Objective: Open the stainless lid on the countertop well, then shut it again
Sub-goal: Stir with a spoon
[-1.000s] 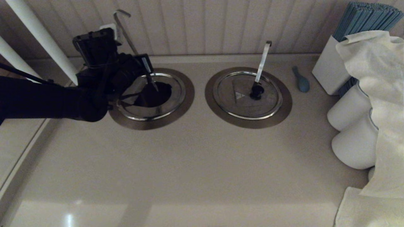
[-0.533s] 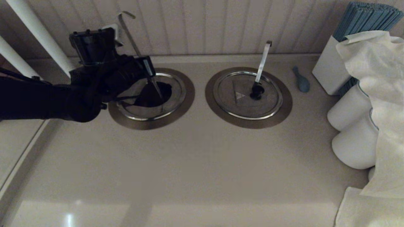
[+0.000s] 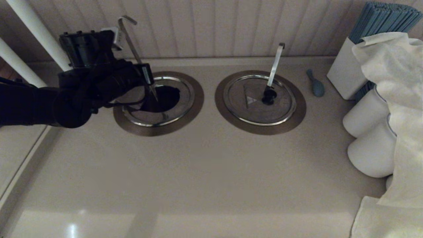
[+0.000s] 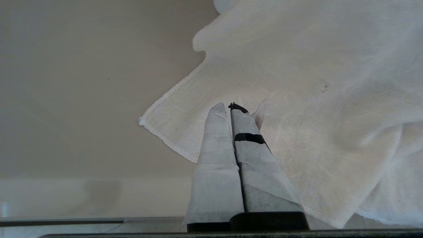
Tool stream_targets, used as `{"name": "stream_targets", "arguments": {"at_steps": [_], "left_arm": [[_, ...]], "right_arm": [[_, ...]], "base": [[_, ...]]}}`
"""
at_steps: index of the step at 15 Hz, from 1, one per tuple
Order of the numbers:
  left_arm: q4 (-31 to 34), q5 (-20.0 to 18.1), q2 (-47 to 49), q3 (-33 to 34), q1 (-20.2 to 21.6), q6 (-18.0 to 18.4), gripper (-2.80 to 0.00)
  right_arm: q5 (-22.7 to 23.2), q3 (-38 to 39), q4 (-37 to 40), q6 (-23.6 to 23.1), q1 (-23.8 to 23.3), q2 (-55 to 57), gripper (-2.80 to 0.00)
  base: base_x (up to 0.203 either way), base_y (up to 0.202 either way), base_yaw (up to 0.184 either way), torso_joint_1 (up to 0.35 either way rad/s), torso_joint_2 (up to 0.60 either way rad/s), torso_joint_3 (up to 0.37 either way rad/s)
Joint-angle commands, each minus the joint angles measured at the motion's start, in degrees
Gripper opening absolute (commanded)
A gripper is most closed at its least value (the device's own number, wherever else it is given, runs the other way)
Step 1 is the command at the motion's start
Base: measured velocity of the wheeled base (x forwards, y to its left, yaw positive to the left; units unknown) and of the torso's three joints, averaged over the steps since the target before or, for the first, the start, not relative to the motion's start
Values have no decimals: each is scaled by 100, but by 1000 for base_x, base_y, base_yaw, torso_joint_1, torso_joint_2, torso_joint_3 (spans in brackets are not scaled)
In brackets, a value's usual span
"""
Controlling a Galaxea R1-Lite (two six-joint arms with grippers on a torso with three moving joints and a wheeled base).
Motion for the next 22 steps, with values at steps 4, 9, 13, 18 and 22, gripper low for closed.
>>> {"name": "stream_targets", "arguments": {"at_steps": [4,9,13,18,22], "left_arm": [[-17,40,77,-14,134,281,-280],[-278,597,578,-339,126,545,-280],[-703,610,745,-467,-28,261,-280],[-720,614,812,-612,-272,-100,-280],[-644,603,684,-576,-323,-222,-280]], "right_arm": [[1,0,1,-4,2,-2,-280],[1,0,1,-4,2,-2,-280],[1,0,1,-4,2,0,-280],[1,0,1,-4,2,-2,-280],[1,0,1,-4,2,5,-280]], "base": [[0,0,0,0,0,0],[0,0,0,0,0,0],[0,0,0,0,0,0],[0,0,0,0,0,0],[0,0,0,0,0,0]]}}
